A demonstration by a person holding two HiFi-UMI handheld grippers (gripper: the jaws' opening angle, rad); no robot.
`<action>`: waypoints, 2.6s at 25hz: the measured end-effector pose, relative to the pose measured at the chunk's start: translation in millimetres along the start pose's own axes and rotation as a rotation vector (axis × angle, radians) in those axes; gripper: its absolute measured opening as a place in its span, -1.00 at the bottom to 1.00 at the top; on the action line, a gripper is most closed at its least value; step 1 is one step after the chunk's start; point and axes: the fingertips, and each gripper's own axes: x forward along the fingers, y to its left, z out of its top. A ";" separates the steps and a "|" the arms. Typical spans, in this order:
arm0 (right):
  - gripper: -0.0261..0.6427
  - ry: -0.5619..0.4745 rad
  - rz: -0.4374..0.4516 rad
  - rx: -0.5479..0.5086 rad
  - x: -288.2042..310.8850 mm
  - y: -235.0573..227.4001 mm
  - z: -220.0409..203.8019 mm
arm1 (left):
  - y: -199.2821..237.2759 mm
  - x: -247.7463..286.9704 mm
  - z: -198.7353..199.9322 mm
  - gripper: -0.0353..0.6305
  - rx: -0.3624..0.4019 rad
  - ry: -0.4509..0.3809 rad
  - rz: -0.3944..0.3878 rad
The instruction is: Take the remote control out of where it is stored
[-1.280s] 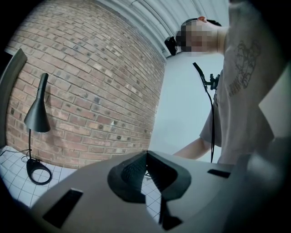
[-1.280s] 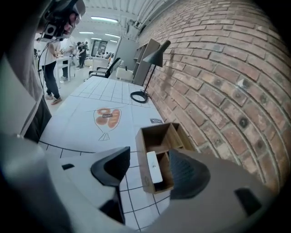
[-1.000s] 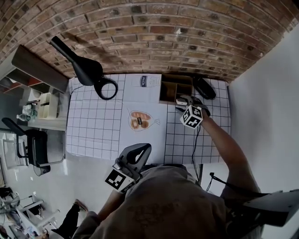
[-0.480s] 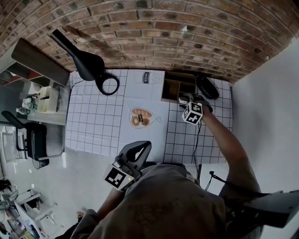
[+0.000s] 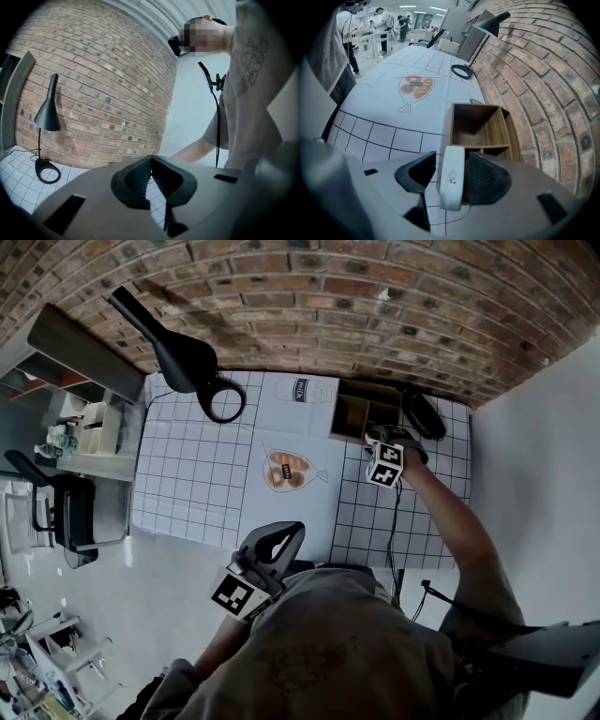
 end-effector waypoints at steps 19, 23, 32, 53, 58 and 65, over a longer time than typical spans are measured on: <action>-0.55 0.075 -0.036 -0.051 3.0 -3.6 -0.1 | 1.5 -3.4 -4.4 -0.88 -0.010 0.004 0.006; -0.57 0.087 -0.031 -0.034 2.9 -4.2 -0.1 | 1.5 -3.0 -4.1 -0.88 -0.010 0.004 0.005; -0.60 0.107 -0.016 -0.012 -0.7 -4.8 0.2 | 0.8 -7.0 -5.8 -0.88 -0.010 0.003 0.010; -0.66 0.076 -0.093 0.014 -54.1 -13.0 6.5 | -12.2 -6.8 -5.5 -0.88 0.005 0.002 -0.051; -0.66 0.046 -0.143 0.044 -80.3 -15.0 9.9 | -14.6 -4.3 -1.1 -0.88 0.039 -0.007 -0.073; -0.66 -0.026 -0.198 0.104 -127.4 -11.5 18.4 | -8.1 4.1 10.5 -0.88 0.089 0.004 -0.099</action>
